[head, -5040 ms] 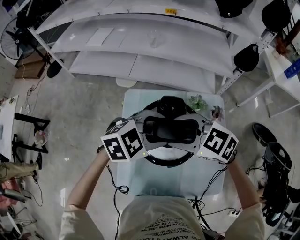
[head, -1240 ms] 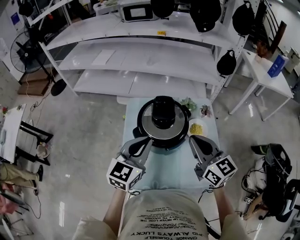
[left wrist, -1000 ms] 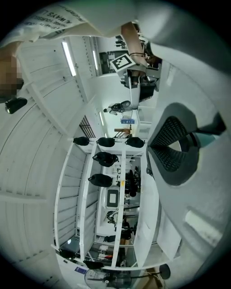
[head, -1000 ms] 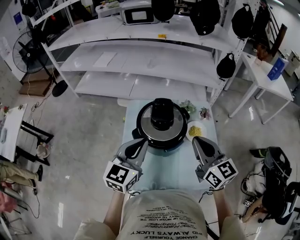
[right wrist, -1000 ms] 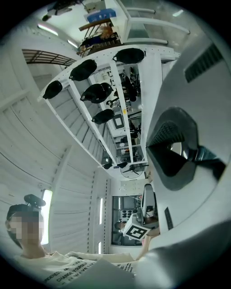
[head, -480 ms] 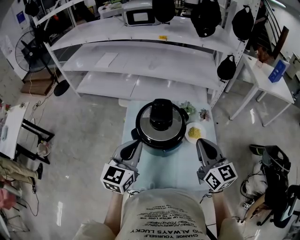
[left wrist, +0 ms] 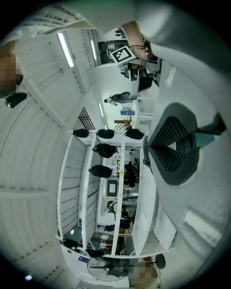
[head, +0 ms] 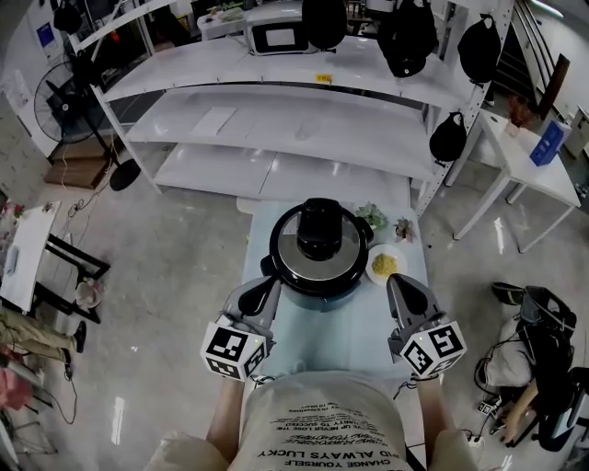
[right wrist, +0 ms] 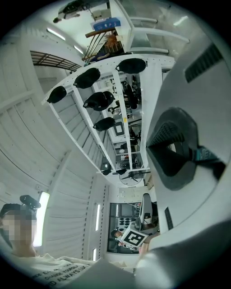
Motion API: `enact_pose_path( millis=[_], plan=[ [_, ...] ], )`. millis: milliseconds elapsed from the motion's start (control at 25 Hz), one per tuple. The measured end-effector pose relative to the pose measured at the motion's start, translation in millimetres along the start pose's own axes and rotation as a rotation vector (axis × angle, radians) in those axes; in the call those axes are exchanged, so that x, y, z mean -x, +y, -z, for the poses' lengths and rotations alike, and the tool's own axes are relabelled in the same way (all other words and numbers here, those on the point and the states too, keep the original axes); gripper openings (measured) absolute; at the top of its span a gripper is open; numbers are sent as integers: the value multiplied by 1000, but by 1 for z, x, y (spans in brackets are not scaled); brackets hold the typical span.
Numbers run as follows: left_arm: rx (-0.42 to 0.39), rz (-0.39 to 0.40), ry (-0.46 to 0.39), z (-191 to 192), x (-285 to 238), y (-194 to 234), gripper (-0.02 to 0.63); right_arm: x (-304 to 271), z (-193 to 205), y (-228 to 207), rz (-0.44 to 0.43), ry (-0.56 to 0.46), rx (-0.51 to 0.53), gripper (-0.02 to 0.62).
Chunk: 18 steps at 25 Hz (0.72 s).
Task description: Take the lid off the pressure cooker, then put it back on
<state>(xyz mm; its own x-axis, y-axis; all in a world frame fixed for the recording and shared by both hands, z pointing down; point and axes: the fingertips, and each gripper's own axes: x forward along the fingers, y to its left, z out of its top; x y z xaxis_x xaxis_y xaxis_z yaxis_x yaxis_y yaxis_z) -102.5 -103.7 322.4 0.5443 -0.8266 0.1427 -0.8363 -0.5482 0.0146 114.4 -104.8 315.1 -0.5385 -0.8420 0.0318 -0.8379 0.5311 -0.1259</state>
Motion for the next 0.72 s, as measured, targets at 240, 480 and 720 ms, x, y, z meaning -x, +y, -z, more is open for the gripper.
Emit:
enact_pose_path(
  millis=[240,480,720],
  plan=[
    [-5,-3,4,0,-1,2,25,-1,-1,1,1,1,4,5],
    [-13,-3,9,0,-3,0,25,-1,1,2,1,4,9,3],
    [-20,-8,11,2,-4,1,25,0,7,0,11,20,7,5]
  ],
)
